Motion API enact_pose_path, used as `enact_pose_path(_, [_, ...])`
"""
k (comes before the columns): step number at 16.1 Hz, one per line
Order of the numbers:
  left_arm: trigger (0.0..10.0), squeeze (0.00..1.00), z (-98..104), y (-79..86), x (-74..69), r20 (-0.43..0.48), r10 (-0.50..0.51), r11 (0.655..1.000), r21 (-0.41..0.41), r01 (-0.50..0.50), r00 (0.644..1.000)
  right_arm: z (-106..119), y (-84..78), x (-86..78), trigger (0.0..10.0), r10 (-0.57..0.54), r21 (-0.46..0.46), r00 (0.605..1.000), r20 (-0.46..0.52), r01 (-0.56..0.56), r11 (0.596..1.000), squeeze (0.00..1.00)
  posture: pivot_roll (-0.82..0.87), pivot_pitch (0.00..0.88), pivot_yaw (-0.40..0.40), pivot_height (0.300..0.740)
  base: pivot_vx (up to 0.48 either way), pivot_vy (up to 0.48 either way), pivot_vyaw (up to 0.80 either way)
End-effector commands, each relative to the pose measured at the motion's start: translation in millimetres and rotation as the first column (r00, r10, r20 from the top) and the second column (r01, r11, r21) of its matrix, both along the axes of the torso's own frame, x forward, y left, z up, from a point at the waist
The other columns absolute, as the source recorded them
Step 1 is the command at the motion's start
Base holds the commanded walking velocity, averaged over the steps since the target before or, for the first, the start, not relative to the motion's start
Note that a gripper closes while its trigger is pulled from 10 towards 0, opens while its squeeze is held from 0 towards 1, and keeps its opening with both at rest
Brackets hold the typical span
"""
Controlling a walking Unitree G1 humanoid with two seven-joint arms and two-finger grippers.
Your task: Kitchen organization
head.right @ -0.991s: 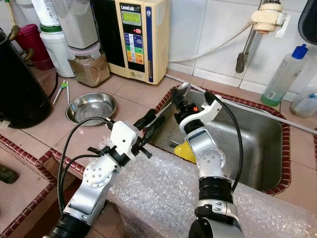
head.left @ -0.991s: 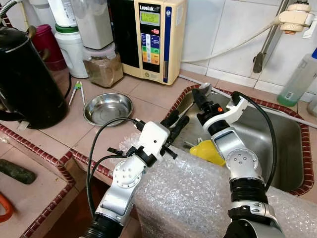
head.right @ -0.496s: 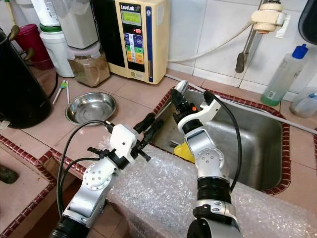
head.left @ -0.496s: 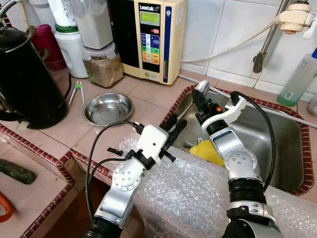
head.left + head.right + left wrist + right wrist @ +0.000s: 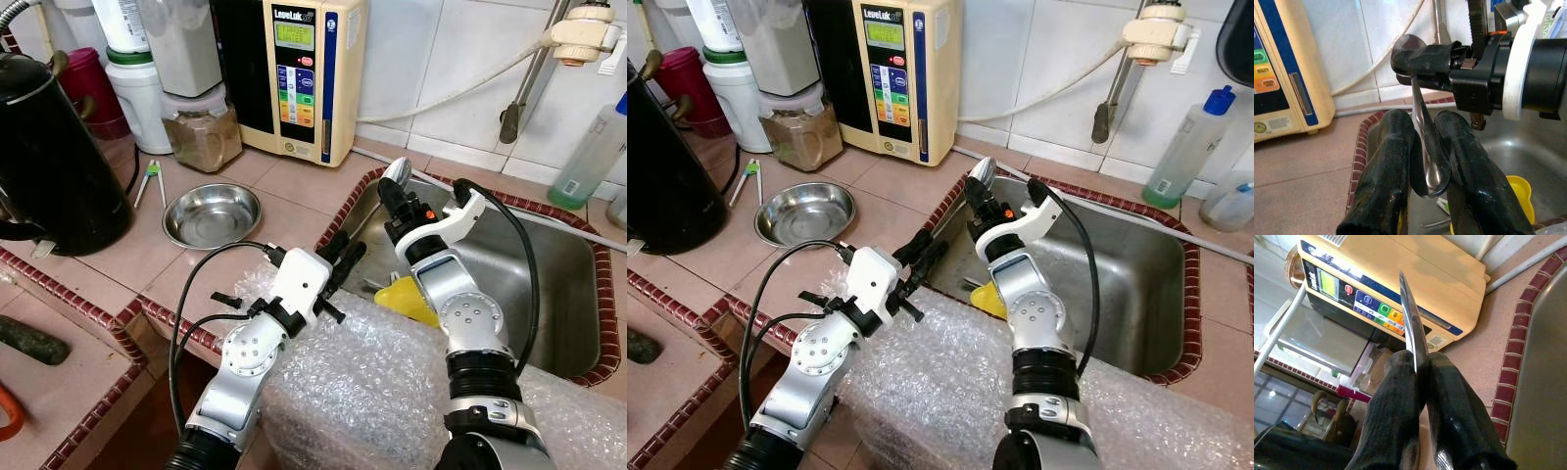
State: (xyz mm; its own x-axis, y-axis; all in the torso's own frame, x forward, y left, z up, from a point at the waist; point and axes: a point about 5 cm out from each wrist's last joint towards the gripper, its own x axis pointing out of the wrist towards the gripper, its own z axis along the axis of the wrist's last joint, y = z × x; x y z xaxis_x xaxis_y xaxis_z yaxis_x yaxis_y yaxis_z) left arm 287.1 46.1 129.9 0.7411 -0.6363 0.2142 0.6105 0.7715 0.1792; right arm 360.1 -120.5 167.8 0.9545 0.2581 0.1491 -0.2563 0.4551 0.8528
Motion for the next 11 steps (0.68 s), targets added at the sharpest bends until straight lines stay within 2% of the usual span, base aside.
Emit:
enact_pose_path(1, [5.0, 0.0, 15.3, 0.9, 3.3, 0.055, -0.005, 1.0, -0.024, 0.006, 0.998, 2.0, -16.4, 2.3, 0.0, -0.095, -0.026, 0.995, -0.006, 0.094, 0.995, 0.0, 0.02, 0.051, 0.033, 0.74, 0.0, 0.0, 0.0])
enact_pose_path(2, [10.0, 0.85, 14.1, 0.2, 2.5, 0.034, -0.019, 0.999, -0.034, 0.02, 0.999, 3.2, -17.0, 2.9, 0.0, -0.11, -0.028, 0.994, -0.006, 0.11, 0.994, 0.0, 0.02, 0.052, 0.034, 0.74, 0.0, 0.0, 0.0])
enact_pose_path(3, [10.0, 1.0, 13.2, 0.0, 1.8, 0.014, -0.031, 0.998, -0.05, 0.032, 0.999, 2.7, -17.4, 3.3, 0.0, -0.128, -0.039, 0.992, -0.008, 0.127, 0.991, 0.0, 0.02, 0.052, 0.034, 0.74, 0.0, 0.0, 0.0])
enact_pose_path(7, [10.0, 1.0, 12.7, 1.8, 1.1, -0.013, -0.049, 0.997, -0.058, 0.049, 0.999, -3.8, -26.4, 0.8, 0.0, -0.206, -0.078, 0.978, -0.021, 0.203, 0.976, 0.0, 0.02, 0.055, 0.039, 0.74, 0.0, 0.0, 0.0])
enact_pose_path(8, [10.0, 1.0, 11.7, 3.7, 1.5, -0.035, -0.056, 0.997, -0.062, 0.054, 0.998, -4.0, -33.8, 1.4, 0.0, -0.259, -0.113, 0.966, -0.014, 0.256, 0.96, 0.0, 0.03, 0.056, 0.043, 0.74, 0.0, 0.0, 0.0])
enact_pose_path(10, [10.0, 1.0, 6.1, 7.1, 0.2, -0.092, -0.082, 0.995, -0.063, 0.076, 0.992, -7.0, -52.1, 2.6, 0.0, -0.382, -0.26, 0.924, 0.004, 0.37, 0.892, 0.0, 0.03, 0.056, 0.048, 0.74, 0.0, 0.0, 0.0])
enact_pose_path(11, [10.0, 1.0, 2.3, 9.0, -1.0, -0.127, -0.1, 0.994, -0.061, 0.093, 0.987, -9.2, -60.1, 3.1, 0.0, -0.422, -0.361, 0.906, 0.03, 0.403, 0.841, 0.0, 0.03, 0.056, 0.048, 0.74, 0.0, 0.0, 0.0])
